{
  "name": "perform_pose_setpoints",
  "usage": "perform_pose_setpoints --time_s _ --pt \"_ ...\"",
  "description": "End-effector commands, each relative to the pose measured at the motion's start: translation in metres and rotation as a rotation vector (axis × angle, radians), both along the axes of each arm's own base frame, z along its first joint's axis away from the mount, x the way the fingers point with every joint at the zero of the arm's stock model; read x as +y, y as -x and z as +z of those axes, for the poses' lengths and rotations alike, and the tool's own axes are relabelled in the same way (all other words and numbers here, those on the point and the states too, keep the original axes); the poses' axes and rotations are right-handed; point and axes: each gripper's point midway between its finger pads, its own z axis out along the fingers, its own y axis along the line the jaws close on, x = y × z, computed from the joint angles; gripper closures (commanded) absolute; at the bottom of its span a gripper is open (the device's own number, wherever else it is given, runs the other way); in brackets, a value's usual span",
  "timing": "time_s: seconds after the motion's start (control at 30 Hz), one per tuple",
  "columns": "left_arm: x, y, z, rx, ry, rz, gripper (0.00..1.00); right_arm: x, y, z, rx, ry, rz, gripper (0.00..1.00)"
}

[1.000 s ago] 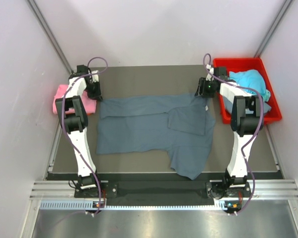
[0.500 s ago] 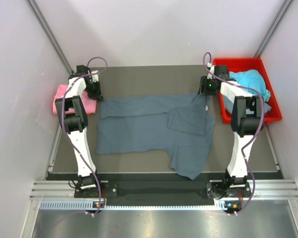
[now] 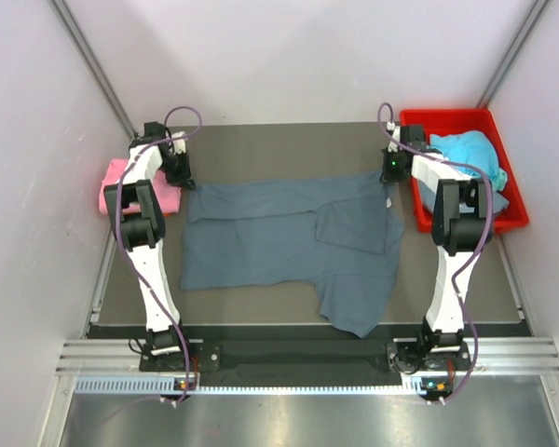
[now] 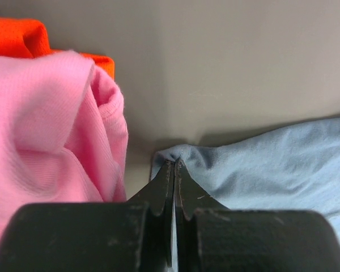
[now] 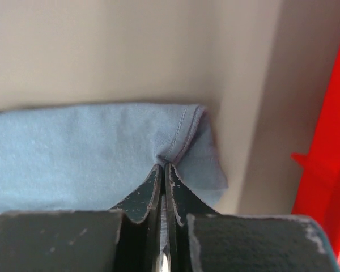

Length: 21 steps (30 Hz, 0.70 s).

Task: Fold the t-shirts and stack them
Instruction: Fold the tshirt

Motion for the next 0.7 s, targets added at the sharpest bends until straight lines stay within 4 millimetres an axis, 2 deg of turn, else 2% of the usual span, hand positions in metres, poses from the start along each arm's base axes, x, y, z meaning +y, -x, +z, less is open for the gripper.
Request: perform_pose_setpoints --time_s 0.0,0.3,0.53,0.67 --pt "0.003 -0.024 0.023 -0.097 -0.003 0.004 1.0 -0.013 -0.037 0.027 -0.119 0.042 -0.026 1.0" --pt "0.009 -0.063 0.032 -0.199 -0.051 0.008 1.0 -0.016 -0.071 0.038 -0.186 0.045 -0.037 1.0" --pt "0.014 -0.096 0.042 -0.301 -0.096 0.016 1.0 -0.014 -0.088 0.04 -0.22 0.041 -0.037 1.0" --pt "0.009 -0.11 0.044 -0.346 -0.122 0.009 1.0 -0.013 -0.099 0.041 -0.242 0.042 -0.036 1.0"
